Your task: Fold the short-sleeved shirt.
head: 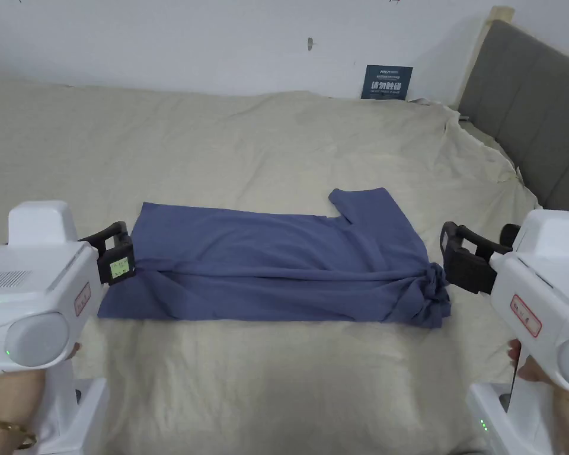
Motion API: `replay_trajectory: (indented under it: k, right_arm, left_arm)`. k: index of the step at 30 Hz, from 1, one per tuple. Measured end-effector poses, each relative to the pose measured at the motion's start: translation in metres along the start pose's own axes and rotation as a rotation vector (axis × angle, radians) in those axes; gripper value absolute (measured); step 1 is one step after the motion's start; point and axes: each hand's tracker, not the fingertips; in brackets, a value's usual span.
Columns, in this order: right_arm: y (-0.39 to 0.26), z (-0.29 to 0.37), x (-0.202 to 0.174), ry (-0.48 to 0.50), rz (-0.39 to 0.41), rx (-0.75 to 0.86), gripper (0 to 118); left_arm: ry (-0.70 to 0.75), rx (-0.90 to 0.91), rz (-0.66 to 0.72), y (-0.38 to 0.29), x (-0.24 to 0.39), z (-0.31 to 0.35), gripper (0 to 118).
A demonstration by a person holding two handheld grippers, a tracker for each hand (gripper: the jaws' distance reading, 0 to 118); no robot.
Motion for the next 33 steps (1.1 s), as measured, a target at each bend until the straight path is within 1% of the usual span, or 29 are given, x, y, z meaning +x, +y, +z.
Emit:
replay_trajectory:
  k: [1,2,3,4,5,6,8,12,17,20,22,23,24,25,26,27,28,30,32,33]
  right_arm:
    - [-0.002,0.004,-0.001,0.005,-0.005,0.007,42]
    - [-0.003,0.008,-0.004,0.015,-0.011,0.014,24]
    - [-0.003,0.011,-0.005,0.018,-0.008,0.015,13]
    - [-0.004,0.013,-0.007,0.020,-0.008,0.019,4]
    - [-0.005,0.015,-0.008,0.016,-0.008,0.027,1]
    - [-0.005,0.018,-0.010,0.016,-0.008,0.033,0]
    - [-0.003,0.018,-0.010,0.025,-0.008,0.031,0]
    - [-0.005,0.018,-0.011,0.032,-0.009,0.029,0]
    - [-0.007,0.012,-0.013,0.041,-0.017,0.014,0]
    - [-0.009,0.009,-0.014,0.039,-0.021,0.002,0]
    - [-0.010,0.006,-0.013,0.038,-0.026,-0.007,0]
    - [-0.011,0.003,-0.013,0.039,-0.028,-0.013,0]
    - [-0.012,0.001,-0.014,0.039,-0.027,-0.018,0]
    - [-0.013,-0.002,-0.014,0.037,-0.026,-0.024,0]
    - [-0.014,-0.004,-0.014,0.034,-0.026,-0.032,0]
    - [-0.014,-0.007,-0.014,0.028,-0.033,-0.045,0]
    - [-0.015,-0.010,-0.013,0.030,-0.055,-0.053,0]
    - [-0.016,-0.014,-0.013,0.033,-0.071,-0.060,0]
    - [-0.018,-0.021,-0.015,0.021,-0.051,-0.072,0]
    - [-0.018,-0.023,-0.016,0.016,-0.044,-0.079,0]
  left_arm:
    - [-0.004,-0.008,0.011,-0.001,0.000,0.002,61]
    - [-0.013,-0.018,0.017,-0.001,0.000,0.004,51]
    - [-0.033,-0.012,0.016,-0.003,0.000,0.008,41]
    - [-0.033,-0.007,0.008,-0.004,0.002,0.011,29]
    - [-0.028,0.002,-0.012,-0.004,0.004,0.014,10]
    - [-0.022,0.015,-0.025,-0.005,0.005,0.017,0]
    - [-0.028,0.037,-0.022,-0.006,0.007,0.023,0]
    - [-0.072,0.024,-0.008,-0.005,0.008,0.023,0]
    - [-0.080,0.003,-0.017,-0.004,0.009,0.015,0]
    - [-0.096,-0.038,-0.009,0.000,0.005,0.003,0]
    - [-0.116,-0.099,0.029,0.005,0.000,-0.010,0]
    - [-0.126,-0.136,0.053,0.008,-0.004,-0.020,6]
    - [-0.121,-0.166,0.074,0.010,-0.007,-0.029,16]
    - [-0.138,-0.211,0.104,0.012,-0.012,-0.041,35]
    - [-0.160,-0.273,0.140,0.013,-0.016,-0.054,74]
    - [-0.177,-0.331,0.145,0.012,-0.019,-0.066,100]
    - [-0.192,-0.369,0.139,0.009,-0.021,-0.079,116]
    - [-0.159,-0.407,0.115,0.005,-0.023,-0.099,118]
    - [-0.122,-0.505,0.112,-0.002,-0.024,-0.124,118]
    - [-0.117,-0.515,0.117,-0.008,-0.026,-0.134,118]
